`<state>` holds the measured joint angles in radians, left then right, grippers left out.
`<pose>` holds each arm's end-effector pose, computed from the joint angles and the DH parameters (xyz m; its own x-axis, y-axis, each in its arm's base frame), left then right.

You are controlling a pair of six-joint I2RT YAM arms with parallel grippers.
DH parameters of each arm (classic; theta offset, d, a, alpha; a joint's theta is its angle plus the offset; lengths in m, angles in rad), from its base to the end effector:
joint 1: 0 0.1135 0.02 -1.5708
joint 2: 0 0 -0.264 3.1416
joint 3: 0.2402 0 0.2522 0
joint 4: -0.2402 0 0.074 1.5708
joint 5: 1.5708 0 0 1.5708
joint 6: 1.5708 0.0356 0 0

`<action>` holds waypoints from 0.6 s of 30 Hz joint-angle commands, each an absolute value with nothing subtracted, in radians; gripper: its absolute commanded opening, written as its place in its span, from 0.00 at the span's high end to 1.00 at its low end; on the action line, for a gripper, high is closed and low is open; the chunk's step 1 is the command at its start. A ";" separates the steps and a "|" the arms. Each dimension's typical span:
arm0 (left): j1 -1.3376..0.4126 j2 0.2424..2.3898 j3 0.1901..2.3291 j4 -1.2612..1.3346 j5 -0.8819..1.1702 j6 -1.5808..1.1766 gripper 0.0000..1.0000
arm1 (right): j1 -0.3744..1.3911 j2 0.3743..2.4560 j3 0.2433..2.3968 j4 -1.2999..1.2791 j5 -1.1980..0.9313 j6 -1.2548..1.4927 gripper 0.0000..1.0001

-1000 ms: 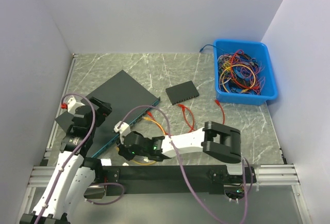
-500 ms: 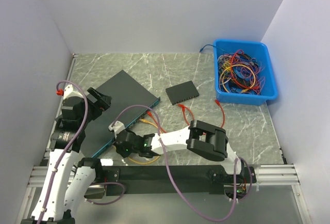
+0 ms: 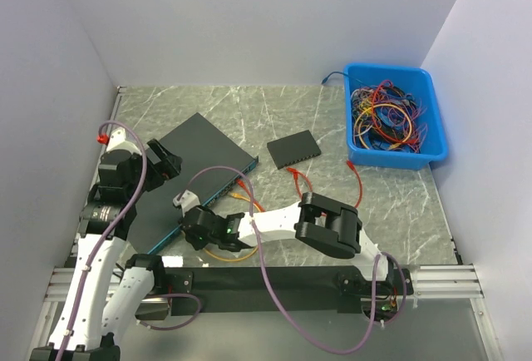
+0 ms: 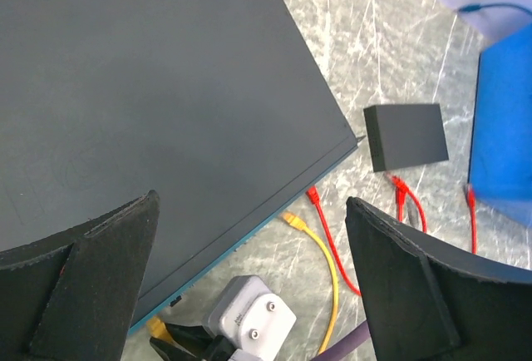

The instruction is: Insert the plug into the switch port

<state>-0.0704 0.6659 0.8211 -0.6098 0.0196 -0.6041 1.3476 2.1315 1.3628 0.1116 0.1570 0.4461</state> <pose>0.1432 -0.0108 0.3256 -0.4104 -0.5404 -0.7345 -0.1765 0.8373 -0.5174 0.1083 0.4519 0.1432 -0.5257 -0.3910 -0.7555 -0.7859 0.5632 0.2554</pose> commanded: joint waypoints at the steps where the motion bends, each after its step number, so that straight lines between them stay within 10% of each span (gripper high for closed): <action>1: -0.064 0.663 0.813 -0.574 0.063 -0.571 0.01 | 1.342 2.152 1.413 0.094 0.196 0.457 1.00; 18: -0.064 0.632 0.804 -0.569 0.058 -0.580 0.01 | 1.315 2.186 1.460 0.008 0.318 0.557 1.00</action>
